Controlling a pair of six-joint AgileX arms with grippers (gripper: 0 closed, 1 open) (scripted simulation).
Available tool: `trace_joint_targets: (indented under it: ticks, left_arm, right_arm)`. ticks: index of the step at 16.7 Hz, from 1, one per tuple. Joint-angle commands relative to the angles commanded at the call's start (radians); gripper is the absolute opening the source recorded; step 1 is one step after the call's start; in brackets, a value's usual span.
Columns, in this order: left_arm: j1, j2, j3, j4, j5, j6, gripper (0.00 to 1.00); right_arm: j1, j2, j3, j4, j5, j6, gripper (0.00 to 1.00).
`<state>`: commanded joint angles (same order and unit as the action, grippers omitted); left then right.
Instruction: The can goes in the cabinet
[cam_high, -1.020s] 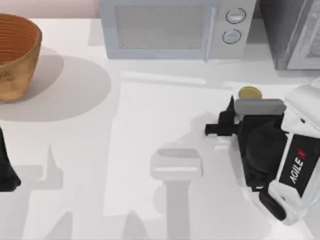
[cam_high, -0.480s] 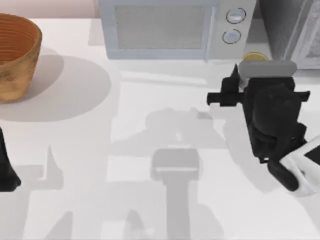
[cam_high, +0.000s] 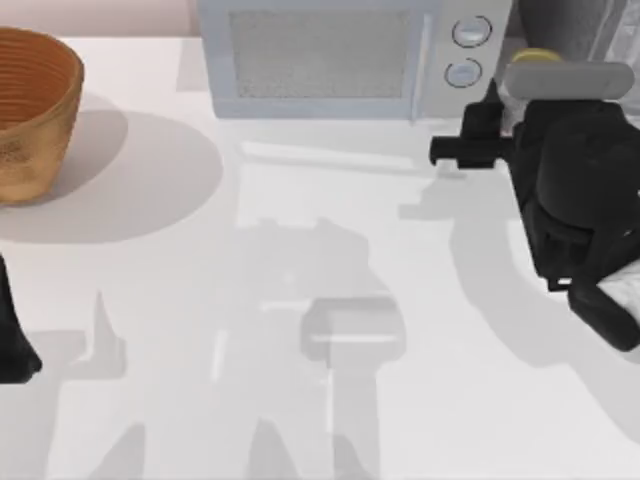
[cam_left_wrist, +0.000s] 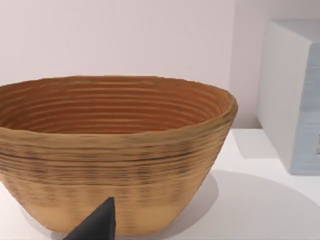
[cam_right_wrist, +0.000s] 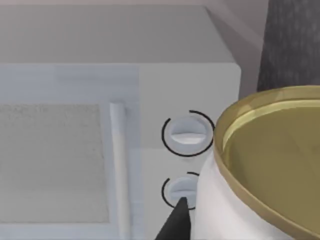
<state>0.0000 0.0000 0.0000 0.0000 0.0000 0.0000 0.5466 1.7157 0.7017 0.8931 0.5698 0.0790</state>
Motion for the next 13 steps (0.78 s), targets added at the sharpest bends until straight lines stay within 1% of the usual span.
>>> trace_joint_targets:
  ticks: [4, 7, 10, 13]
  left_arm:
    - [0.000, 0.000, 0.000, 0.000, 0.000, 0.000, 1.00]
    - [0.000, 0.000, 0.000, 0.000, 0.000, 0.000, 1.00]
    - [0.000, 0.000, 0.000, 0.000, 0.000, 0.000, 1.00]
    - [0.000, 0.000, 0.000, 0.000, 0.000, 0.000, 1.00]
  right_arm:
    - [-0.001, 0.003, -0.003, 0.003, 0.000, 0.002, 0.00]
    - [-0.007, -0.049, -0.025, -0.029, -0.047, 0.004, 0.00]
    - [-0.060, -0.181, -0.101, -0.125, -0.120, -0.004, 0.00]
    - [-0.153, -0.392, -0.206, -0.251, -0.177, -0.022, 0.00]
